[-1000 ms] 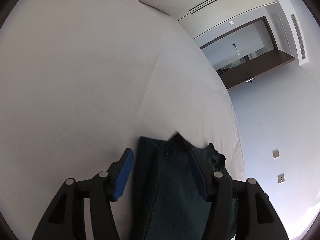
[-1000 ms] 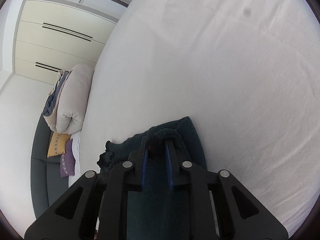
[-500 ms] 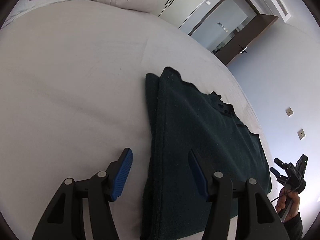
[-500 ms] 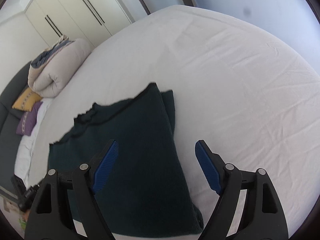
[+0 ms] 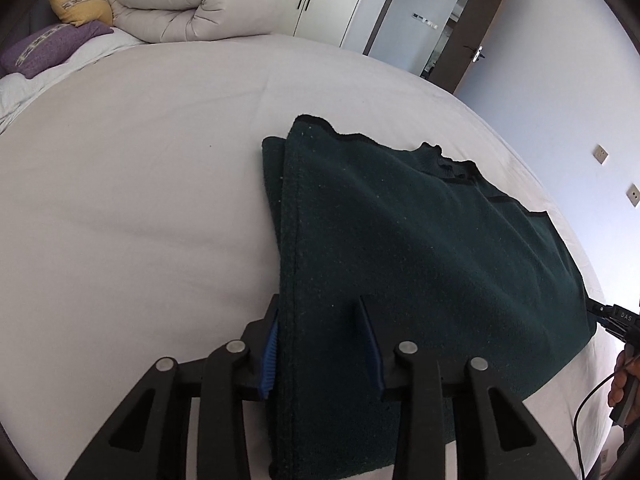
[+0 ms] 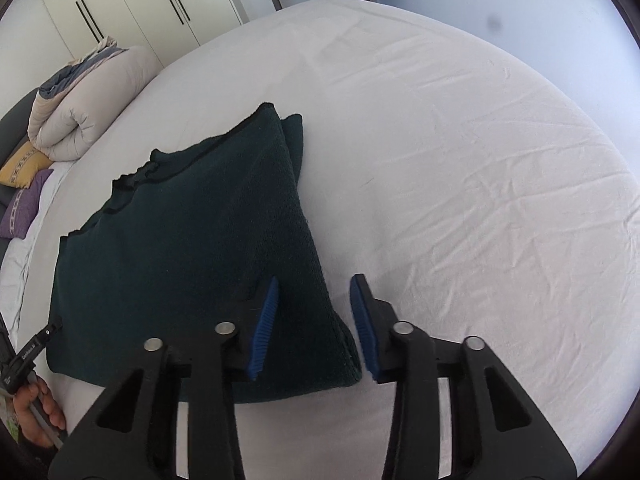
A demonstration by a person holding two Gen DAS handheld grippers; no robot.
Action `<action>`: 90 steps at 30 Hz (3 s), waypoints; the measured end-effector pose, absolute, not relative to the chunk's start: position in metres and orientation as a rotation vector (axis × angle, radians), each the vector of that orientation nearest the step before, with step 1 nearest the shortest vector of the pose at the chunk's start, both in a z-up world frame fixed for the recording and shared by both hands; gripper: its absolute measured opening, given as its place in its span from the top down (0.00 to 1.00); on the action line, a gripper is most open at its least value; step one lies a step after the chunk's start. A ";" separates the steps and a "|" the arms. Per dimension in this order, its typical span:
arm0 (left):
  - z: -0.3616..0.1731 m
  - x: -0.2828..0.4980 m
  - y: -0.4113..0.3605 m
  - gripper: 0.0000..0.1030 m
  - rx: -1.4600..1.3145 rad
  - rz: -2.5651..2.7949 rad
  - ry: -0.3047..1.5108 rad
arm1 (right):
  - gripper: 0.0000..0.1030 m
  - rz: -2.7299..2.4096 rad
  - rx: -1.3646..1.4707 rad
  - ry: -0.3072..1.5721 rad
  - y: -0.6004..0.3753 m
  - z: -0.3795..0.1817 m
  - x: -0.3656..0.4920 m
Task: Fold small clothes
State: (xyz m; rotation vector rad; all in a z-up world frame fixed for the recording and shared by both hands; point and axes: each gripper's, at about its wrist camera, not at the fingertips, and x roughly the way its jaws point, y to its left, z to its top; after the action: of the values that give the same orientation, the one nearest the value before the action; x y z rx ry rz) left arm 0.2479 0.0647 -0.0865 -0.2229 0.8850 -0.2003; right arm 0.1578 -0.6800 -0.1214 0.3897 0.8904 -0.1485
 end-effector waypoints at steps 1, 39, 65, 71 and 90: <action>-0.086 0.248 0.064 0.71 -0.214 -0.199 0.885 | 0.70 -0.152 0.388 0.887 -0.681 -0.123 0.153; -0.090 0.241 0.036 0.80 -0.004 -0.106 0.916 | 0.94 -0.257 0.416 0.919 -0.704 -0.138 0.089; -0.084 0.236 0.020 0.33 0.052 -0.106 0.839 | 0.40 -0.074 0.389 0.696 -0.635 -0.057 0.173; -0.091 0.241 0.027 0.35 -0.006 -0.124 0.886 | 0.40 -0.211 0.369 0.812 -0.670 -0.084 0.183; -0.091 0.239 0.023 0.47 0.029 -0.127 0.887 | 0.96 -0.243 0.398 0.862 -0.685 -0.125 0.144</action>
State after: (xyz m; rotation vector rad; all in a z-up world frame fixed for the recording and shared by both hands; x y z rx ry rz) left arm 0.2386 0.0232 -0.0913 0.0292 0.8870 -0.1271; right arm 0.1438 -0.6847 -0.1246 0.3975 0.8615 -0.2430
